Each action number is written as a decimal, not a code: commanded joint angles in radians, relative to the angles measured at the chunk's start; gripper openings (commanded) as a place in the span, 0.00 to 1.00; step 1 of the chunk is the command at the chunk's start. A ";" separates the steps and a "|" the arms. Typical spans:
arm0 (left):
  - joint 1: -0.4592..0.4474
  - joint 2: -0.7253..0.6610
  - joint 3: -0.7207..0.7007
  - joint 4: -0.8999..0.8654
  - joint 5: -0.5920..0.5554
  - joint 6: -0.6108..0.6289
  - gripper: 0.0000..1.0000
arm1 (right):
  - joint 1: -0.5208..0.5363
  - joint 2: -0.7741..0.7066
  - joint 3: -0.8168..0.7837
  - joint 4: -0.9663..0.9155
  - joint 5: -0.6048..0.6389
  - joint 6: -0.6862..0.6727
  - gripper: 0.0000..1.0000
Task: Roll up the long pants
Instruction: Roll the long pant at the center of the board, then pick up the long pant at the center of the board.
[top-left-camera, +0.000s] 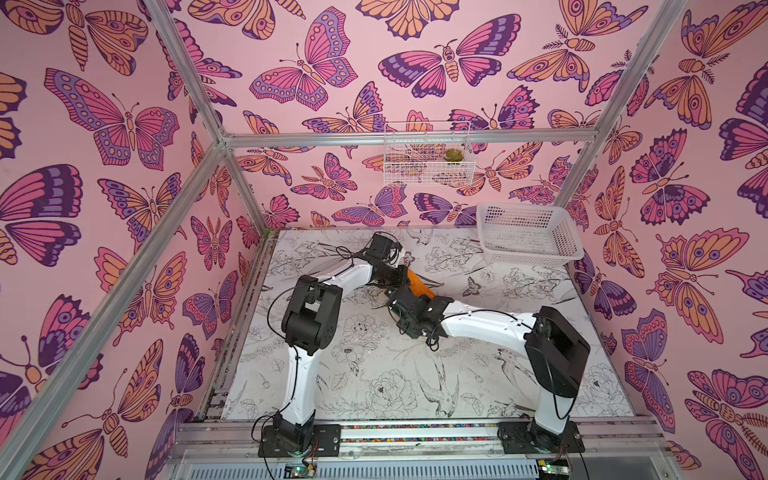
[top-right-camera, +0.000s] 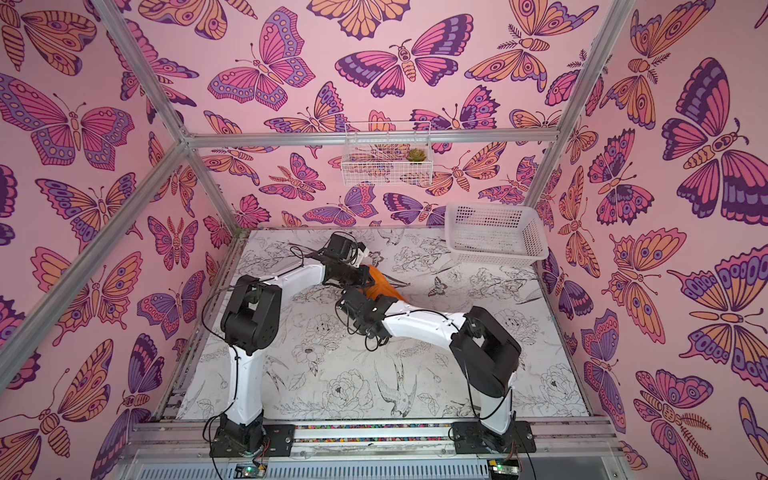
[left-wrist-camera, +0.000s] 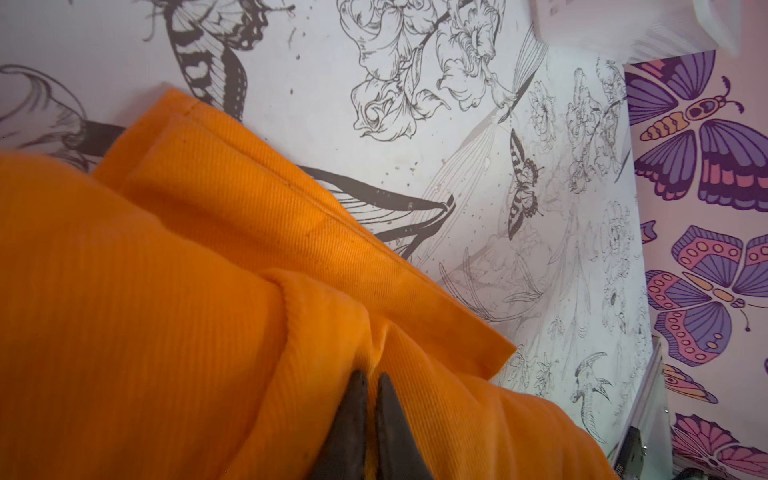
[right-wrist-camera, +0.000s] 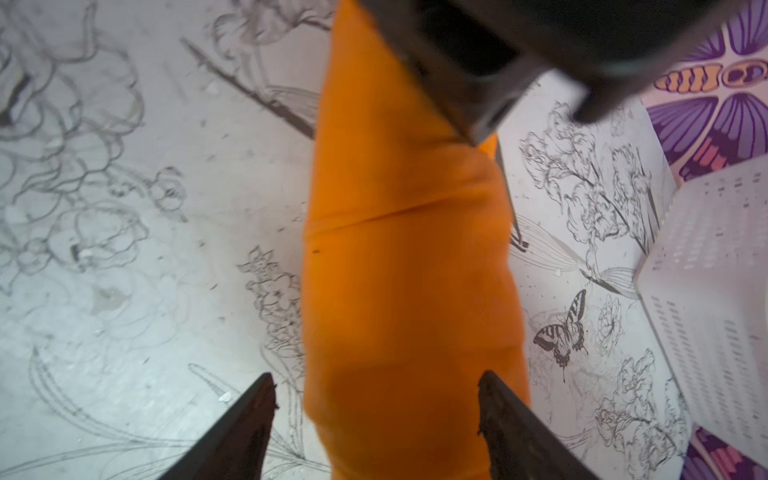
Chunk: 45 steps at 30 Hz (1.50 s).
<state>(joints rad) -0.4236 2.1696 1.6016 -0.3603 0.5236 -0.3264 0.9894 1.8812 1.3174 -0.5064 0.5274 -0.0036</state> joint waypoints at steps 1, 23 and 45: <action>0.026 0.141 -0.078 -0.277 -0.107 0.019 0.12 | 0.012 0.049 0.051 -0.043 0.060 -0.038 0.78; 0.049 0.161 -0.045 -0.317 -0.086 0.049 0.12 | -0.017 0.341 0.243 -0.098 0.234 -0.099 0.85; 0.052 0.164 -0.039 -0.336 -0.091 0.058 0.12 | -0.015 0.245 0.117 0.087 0.345 -0.226 0.99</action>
<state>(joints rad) -0.3843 2.2074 1.6527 -0.3862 0.5690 -0.3012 0.9936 2.1407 1.4490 -0.4526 0.8970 -0.2096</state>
